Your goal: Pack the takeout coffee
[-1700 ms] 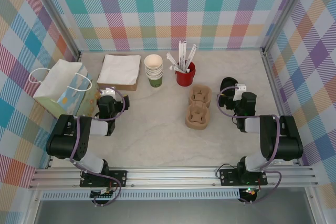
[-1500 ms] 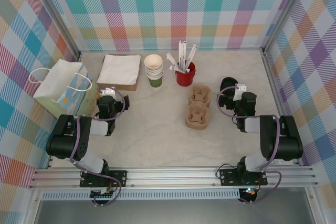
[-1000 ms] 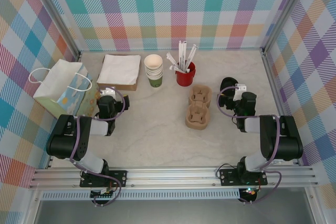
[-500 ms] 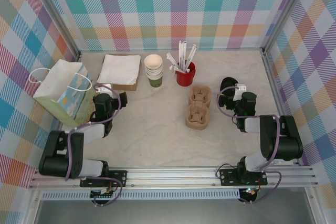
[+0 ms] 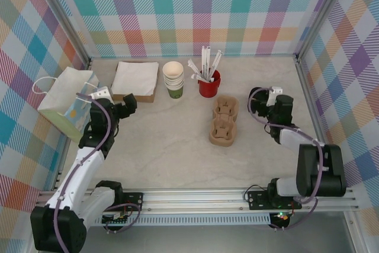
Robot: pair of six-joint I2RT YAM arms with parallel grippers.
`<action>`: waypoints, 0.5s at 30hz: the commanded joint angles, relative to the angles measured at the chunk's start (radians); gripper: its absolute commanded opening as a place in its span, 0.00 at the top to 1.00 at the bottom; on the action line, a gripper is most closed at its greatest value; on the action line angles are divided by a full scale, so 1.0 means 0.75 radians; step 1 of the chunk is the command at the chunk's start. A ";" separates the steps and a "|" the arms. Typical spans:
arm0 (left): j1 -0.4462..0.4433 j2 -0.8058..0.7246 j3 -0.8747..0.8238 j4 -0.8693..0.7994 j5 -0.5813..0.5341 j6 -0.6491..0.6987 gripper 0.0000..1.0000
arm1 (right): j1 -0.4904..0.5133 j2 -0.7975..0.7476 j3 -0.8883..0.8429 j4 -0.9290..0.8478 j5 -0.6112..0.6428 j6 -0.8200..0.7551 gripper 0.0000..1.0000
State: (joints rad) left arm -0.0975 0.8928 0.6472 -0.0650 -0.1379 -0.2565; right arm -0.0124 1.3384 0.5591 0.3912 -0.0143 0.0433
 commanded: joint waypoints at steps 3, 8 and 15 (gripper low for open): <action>0.013 -0.036 0.112 -0.361 0.186 -0.165 0.00 | 0.005 -0.191 0.186 -0.607 0.018 0.138 0.00; 0.011 -0.004 0.229 -0.510 0.327 -0.178 0.01 | 0.004 -0.377 0.243 -0.883 -0.028 0.241 0.00; -0.003 0.104 0.400 -0.659 0.476 -0.261 0.07 | 0.004 -0.601 0.337 -1.236 -0.229 0.454 0.00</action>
State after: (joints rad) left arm -0.0975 0.9440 0.8894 -0.4789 0.1368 -0.4057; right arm -0.0124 0.9390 0.7624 -0.3645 -0.0914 0.2840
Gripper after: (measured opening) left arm 0.934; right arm 0.997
